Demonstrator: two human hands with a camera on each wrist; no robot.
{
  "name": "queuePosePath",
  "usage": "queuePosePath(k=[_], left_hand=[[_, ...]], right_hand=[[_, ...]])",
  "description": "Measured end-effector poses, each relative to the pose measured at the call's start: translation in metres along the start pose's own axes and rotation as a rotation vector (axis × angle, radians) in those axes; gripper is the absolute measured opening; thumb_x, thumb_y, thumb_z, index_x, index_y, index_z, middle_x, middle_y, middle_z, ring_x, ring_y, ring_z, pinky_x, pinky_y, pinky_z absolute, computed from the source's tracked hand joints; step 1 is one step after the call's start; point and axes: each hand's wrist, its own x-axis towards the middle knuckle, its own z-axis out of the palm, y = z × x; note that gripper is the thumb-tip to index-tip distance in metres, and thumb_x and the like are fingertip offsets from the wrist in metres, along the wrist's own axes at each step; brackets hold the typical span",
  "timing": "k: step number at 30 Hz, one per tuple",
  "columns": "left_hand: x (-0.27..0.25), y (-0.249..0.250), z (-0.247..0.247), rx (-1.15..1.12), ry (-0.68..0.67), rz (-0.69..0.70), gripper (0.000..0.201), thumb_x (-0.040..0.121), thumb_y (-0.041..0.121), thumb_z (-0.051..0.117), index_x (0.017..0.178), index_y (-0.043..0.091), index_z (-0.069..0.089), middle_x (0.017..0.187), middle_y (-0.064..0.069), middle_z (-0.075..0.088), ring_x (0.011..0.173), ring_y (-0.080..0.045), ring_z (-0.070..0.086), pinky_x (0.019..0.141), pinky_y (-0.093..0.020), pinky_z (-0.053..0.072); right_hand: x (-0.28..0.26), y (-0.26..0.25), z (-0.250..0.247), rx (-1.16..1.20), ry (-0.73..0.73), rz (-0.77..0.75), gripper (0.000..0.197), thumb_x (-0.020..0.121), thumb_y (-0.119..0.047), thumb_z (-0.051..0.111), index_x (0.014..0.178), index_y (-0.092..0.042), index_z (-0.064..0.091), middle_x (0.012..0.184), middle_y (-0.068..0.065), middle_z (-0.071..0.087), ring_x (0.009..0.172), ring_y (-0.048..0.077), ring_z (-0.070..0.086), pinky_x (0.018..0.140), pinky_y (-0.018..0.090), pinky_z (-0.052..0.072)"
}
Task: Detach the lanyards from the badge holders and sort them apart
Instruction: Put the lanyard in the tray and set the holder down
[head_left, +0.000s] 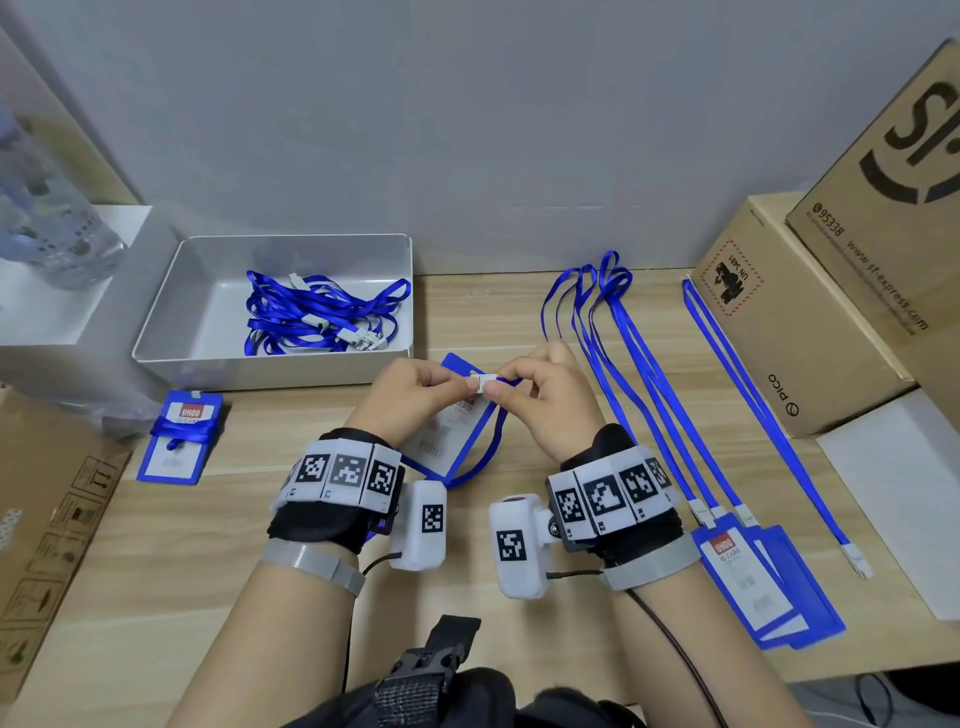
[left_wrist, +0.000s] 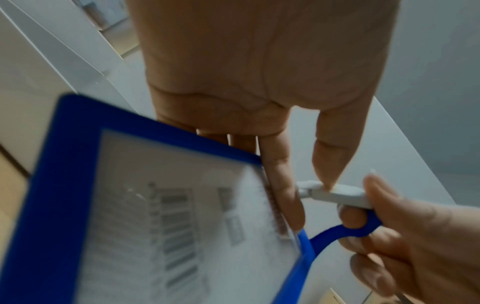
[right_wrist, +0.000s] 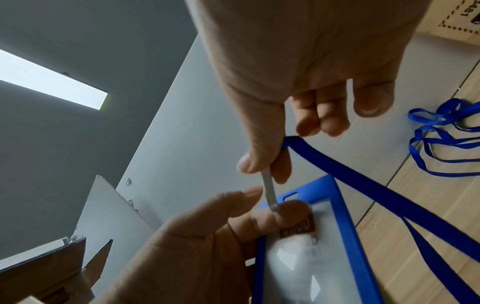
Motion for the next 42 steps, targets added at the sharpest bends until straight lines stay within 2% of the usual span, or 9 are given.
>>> queuePosePath(k=[6, 9, 12, 21, 27, 31, 35, 39, 42], left_hand=[[0.001, 0.0, 0.005, 0.041, 0.004, 0.022, 0.03, 0.052, 0.051, 0.052, 0.057, 0.028, 0.071, 0.075, -0.006, 0.069, 0.074, -0.019, 0.059, 0.078, -0.033, 0.044], [0.0, -0.008, 0.001, 0.004, 0.037, 0.059, 0.024, 0.061, 0.036, 0.053, 0.063, 0.025, 0.075, 0.081, -0.01, 0.071, 0.084, -0.025, 0.062, 0.085, -0.038, 0.046], [0.0, -0.011, -0.002, -0.086, 0.035, 0.085, 0.026, 0.069, 0.024, 0.051, 0.074, 0.015, 0.075, 0.086, -0.009, 0.073, 0.086, -0.013, 0.064, 0.085, -0.026, 0.046], [0.001, -0.013, -0.002, -0.124, -0.076, 0.163, 0.028, 0.076, 0.023, 0.046, 0.079, 0.017, 0.073, 0.082, 0.013, 0.071, 0.085, 0.0, 0.061, 0.08, -0.008, 0.042], [0.002, -0.016, -0.002, -0.238, -0.06, 0.143, 0.023, 0.093, 0.019, 0.05, 0.082, 0.009, 0.068, 0.081, 0.006, 0.07, 0.078, -0.002, 0.062, 0.075, -0.011, 0.046], [0.002, -0.024, -0.007, -0.208, -0.012, 0.201, 0.014, 0.08, 0.017, 0.049, 0.089, 0.021, 0.059, 0.09, 0.004, 0.06, 0.077, 0.002, 0.057, 0.072, -0.01, 0.046], [0.003, -0.028, -0.011, -0.269, -0.014, 0.205, 0.05, 0.084, 0.003, 0.053, 0.117, 0.039, 0.044, 0.088, -0.015, 0.06, 0.082, -0.015, 0.061, 0.077, -0.025, 0.052], [0.003, -0.021, -0.007, -0.301, -0.003, 0.199, 0.029, 0.087, -0.004, 0.052, 0.097, 0.022, 0.049, 0.077, -0.005, 0.065, 0.068, -0.004, 0.064, 0.064, -0.016, 0.051], [0.003, -0.018, -0.005, -0.29, -0.026, 0.206, 0.016, 0.08, 0.012, 0.056, 0.094, 0.019, 0.055, 0.073, 0.005, 0.067, 0.066, -0.001, 0.062, 0.063, -0.014, 0.05]], right_hand=[[-0.001, -0.005, 0.004, -0.045, 0.029, -0.071, 0.015, 0.081, -0.026, 0.064, 0.077, -0.012, 0.064, 0.086, -0.005, 0.036, 0.093, 0.013, 0.038, 0.077, 0.015, 0.032], [0.001, -0.002, -0.002, 0.082, 0.048, -0.045, 0.014, 0.084, -0.018, 0.061, 0.077, -0.006, 0.064, 0.081, -0.008, 0.038, 0.082, 0.007, 0.042, 0.073, 0.012, 0.034], [0.001, 0.001, -0.008, 0.12, 0.046, -0.016, 0.014, 0.085, -0.016, 0.059, 0.075, -0.009, 0.064, 0.08, -0.009, 0.043, 0.078, 0.003, 0.043, 0.072, 0.012, 0.036], [-0.003, 0.001, -0.006, 0.15, 0.027, 0.004, 0.008, 0.083, -0.015, 0.061, 0.083, -0.022, 0.065, 0.088, -0.003, 0.06, 0.082, 0.013, 0.053, 0.076, 0.024, 0.045], [-0.004, 0.005, -0.006, 0.214, 0.029, 0.006, 0.017, 0.086, -0.016, 0.059, 0.076, -0.03, 0.058, 0.083, 0.0, 0.06, 0.073, 0.011, 0.056, 0.073, 0.03, 0.048], [-0.002, 0.007, -0.006, 0.33, 0.055, 0.067, 0.02, 0.09, -0.009, 0.051, 0.078, -0.025, 0.052, 0.078, -0.002, 0.059, 0.051, 0.001, 0.058, 0.064, 0.024, 0.05], [-0.003, 0.008, -0.006, 0.307, 0.033, 0.093, 0.02, 0.091, -0.006, 0.046, 0.09, -0.024, 0.054, 0.08, -0.005, 0.062, 0.051, 0.001, 0.055, 0.064, 0.027, 0.049], [-0.001, 0.007, -0.005, 0.278, -0.005, 0.122, 0.027, 0.092, -0.004, 0.039, 0.098, -0.019, 0.06, 0.078, -0.011, 0.056, 0.051, -0.01, 0.052, 0.055, 0.009, 0.042], [-0.001, 0.005, -0.005, 0.314, -0.021, 0.121, 0.022, 0.092, -0.006, 0.043, 0.098, -0.006, 0.065, 0.074, -0.015, 0.055, 0.052, -0.014, 0.051, 0.054, 0.006, 0.039]])
